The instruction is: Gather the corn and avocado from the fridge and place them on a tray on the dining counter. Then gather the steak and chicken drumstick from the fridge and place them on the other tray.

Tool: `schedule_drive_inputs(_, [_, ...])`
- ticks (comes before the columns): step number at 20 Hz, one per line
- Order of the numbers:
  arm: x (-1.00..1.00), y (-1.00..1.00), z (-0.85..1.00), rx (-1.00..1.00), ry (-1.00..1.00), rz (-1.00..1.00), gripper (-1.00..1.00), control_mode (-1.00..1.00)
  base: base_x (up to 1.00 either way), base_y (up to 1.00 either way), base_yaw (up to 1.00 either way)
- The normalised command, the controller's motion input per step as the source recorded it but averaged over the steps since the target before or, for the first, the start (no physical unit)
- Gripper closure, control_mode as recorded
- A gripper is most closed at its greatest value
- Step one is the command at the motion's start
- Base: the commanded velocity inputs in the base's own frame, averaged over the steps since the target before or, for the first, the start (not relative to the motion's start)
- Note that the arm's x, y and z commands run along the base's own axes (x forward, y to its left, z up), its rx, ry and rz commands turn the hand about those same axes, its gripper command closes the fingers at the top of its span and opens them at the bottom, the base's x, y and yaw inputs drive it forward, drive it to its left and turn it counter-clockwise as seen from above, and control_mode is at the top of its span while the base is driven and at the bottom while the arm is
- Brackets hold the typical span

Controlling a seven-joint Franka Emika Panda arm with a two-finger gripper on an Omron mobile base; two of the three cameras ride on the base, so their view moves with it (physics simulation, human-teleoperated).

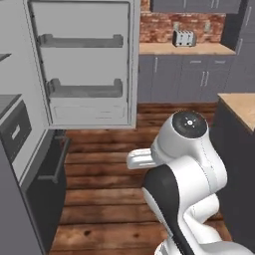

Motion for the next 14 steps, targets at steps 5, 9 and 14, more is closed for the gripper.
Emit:
schedule_drive_inputs(5, [0.00,0.00,0.00,0.00,0.00,0.00,-1.00,1.00,0.87,0.22,0.29])
schedule_drive_inputs(9, [0.00,0.00,0.00,0.00,0.00,0.00,-1.00,1.00,0.87,0.33,0.38])
schedule_drive_inputs(14, [0.00,0.00,0.00,0.00,0.00,0.00,-1.00,1.00,0.77,0.21,0.37])
